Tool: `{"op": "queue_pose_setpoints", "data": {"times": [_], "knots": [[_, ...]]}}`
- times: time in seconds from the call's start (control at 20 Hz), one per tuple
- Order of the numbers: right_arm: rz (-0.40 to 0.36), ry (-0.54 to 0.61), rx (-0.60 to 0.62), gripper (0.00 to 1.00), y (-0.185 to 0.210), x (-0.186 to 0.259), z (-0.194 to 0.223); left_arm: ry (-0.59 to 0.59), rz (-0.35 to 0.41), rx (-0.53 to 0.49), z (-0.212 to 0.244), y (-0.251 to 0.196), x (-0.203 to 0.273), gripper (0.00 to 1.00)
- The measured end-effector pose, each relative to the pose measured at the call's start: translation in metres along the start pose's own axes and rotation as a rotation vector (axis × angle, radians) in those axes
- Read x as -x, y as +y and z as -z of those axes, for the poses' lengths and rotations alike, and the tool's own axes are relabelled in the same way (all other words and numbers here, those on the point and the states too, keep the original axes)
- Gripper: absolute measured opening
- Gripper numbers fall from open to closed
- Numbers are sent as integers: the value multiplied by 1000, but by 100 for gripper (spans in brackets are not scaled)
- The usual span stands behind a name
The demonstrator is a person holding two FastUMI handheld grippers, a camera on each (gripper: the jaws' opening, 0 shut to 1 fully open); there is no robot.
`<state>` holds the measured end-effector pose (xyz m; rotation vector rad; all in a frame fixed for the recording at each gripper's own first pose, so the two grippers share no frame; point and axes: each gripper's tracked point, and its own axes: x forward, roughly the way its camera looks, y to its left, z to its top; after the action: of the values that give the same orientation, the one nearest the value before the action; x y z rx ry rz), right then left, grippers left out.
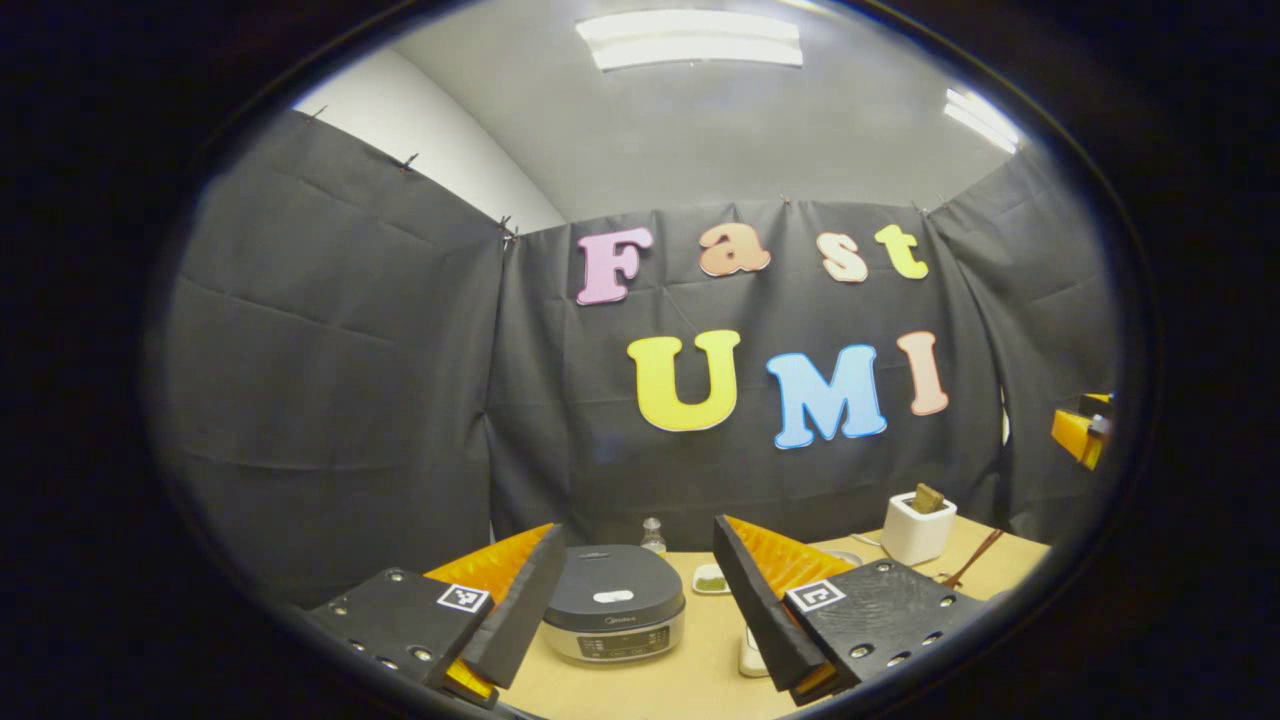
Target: Close the left gripper, press the button to open the rice cooker; take a wooden spoon from the chopstick holder with the right hand, scoop a spoonful of rice and pour it into the rice cooker, then put the wooden spoon back into the chopstick holder.
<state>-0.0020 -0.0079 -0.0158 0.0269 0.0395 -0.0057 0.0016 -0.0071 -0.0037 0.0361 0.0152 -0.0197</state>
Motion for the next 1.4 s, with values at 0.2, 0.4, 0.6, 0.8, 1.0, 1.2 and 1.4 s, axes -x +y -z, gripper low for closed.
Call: {"op": "queue_pose_setpoints", "data": {"times": [0.2,0.4,0.6,0.8,1.0,1.2,1.4], "knots": [[-4,0,3,97,-6,-1,0,-7,-5,-2,-4,0,0,89],[-7,0,6,97,-9,-2,1,-7,1,5,-7,-7,-15,70],[-12,0,13,96,-10,-2,3,6,55,13,-4,-20,-16,46],[-31,5,14,98,-14,-3,9,-12,12,-15,-10,-14,-13,16],[-62,6,9,96,-20,-5,14,-14,16,11,-12,-29,-12,0],[-101,1,5,97,-24,-7,18,-13,-11,21,-10,-22,-28,1],[-90,0,-15,97,-27,-9,18,13,-16,23,1,-10,-61,1]]}}
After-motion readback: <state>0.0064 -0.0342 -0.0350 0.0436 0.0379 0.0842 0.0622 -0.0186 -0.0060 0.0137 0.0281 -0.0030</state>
